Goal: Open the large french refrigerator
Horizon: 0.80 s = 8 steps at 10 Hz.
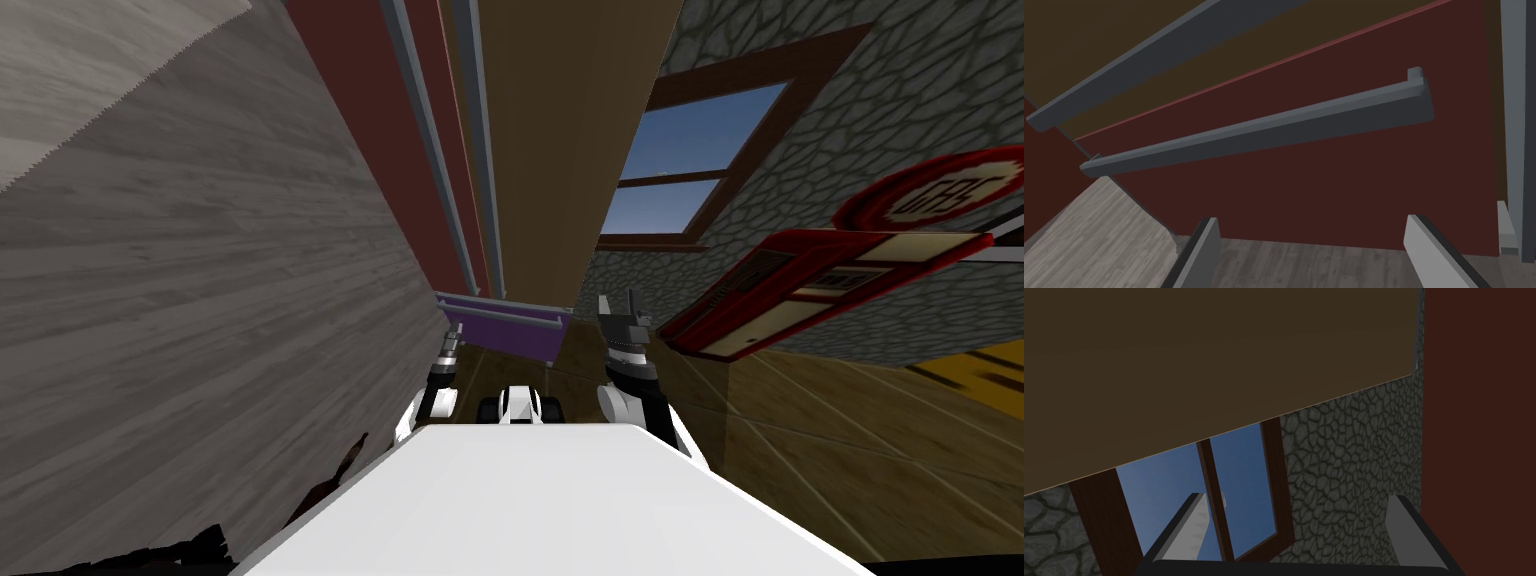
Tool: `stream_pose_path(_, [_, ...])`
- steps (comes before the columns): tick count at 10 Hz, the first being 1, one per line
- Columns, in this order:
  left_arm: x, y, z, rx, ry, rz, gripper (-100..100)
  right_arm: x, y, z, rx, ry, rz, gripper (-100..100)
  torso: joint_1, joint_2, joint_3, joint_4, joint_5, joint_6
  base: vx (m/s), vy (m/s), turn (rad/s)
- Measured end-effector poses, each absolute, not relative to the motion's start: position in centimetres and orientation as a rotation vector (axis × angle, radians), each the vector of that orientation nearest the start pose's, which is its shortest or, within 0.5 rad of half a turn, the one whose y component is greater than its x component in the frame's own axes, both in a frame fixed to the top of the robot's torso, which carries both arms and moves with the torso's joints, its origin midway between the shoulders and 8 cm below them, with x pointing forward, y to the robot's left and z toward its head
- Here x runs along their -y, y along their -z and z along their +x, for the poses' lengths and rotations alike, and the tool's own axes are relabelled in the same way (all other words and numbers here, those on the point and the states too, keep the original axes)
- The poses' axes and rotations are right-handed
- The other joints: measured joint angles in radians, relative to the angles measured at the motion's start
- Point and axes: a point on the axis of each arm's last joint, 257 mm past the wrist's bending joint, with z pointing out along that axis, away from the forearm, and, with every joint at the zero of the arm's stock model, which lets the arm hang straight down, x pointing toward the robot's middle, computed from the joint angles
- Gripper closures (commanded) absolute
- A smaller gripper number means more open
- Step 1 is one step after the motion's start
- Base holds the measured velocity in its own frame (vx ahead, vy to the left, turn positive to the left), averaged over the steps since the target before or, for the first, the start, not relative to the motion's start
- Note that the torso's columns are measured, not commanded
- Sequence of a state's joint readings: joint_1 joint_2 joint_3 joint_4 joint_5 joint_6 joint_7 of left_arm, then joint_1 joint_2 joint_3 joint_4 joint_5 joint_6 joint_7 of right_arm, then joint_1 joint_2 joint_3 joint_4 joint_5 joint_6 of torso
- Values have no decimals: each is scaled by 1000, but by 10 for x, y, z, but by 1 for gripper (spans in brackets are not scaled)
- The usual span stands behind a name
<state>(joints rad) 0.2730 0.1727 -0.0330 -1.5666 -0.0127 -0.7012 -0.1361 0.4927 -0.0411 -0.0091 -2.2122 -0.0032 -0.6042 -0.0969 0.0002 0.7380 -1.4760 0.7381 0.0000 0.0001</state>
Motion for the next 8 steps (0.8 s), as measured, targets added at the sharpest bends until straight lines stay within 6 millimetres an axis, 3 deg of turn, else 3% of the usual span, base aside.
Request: stream_pose_path(8, [-267,243,445,-1123,1102,-705,-100,278,-16,340,-590,-1401,630,0,0,0,0,0,0,0,74,-25,2])
